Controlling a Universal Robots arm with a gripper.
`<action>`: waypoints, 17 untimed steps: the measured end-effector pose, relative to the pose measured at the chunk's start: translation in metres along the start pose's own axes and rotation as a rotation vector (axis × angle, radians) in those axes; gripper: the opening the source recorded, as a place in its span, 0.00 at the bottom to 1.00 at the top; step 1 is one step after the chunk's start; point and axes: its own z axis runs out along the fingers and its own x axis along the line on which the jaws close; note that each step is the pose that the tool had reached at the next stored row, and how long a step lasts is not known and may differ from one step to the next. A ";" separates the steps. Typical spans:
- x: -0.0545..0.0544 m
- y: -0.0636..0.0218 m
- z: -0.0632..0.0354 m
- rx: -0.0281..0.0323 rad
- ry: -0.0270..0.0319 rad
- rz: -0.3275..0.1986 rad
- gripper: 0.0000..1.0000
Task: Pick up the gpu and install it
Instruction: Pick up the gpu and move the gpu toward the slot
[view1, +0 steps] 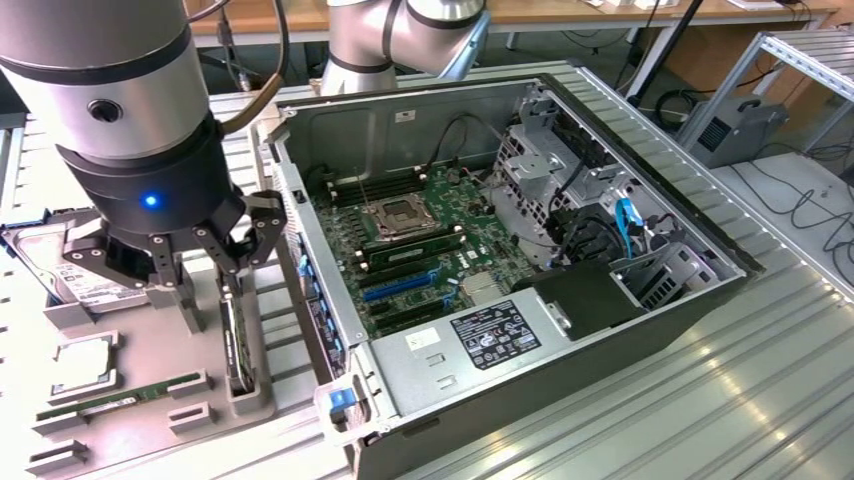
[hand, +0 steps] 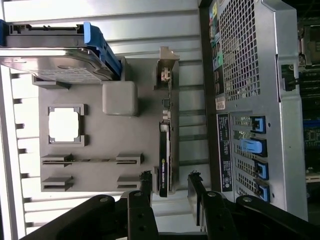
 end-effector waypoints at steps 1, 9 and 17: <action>0.000 0.0000 0.0006 0.0000 0.0000 0.000 0.42; 0.000 -0.0002 0.0063 -0.0001 -0.0001 0.000 0.42; 0.000 -0.0004 0.0116 0.0000 0.0000 0.000 0.42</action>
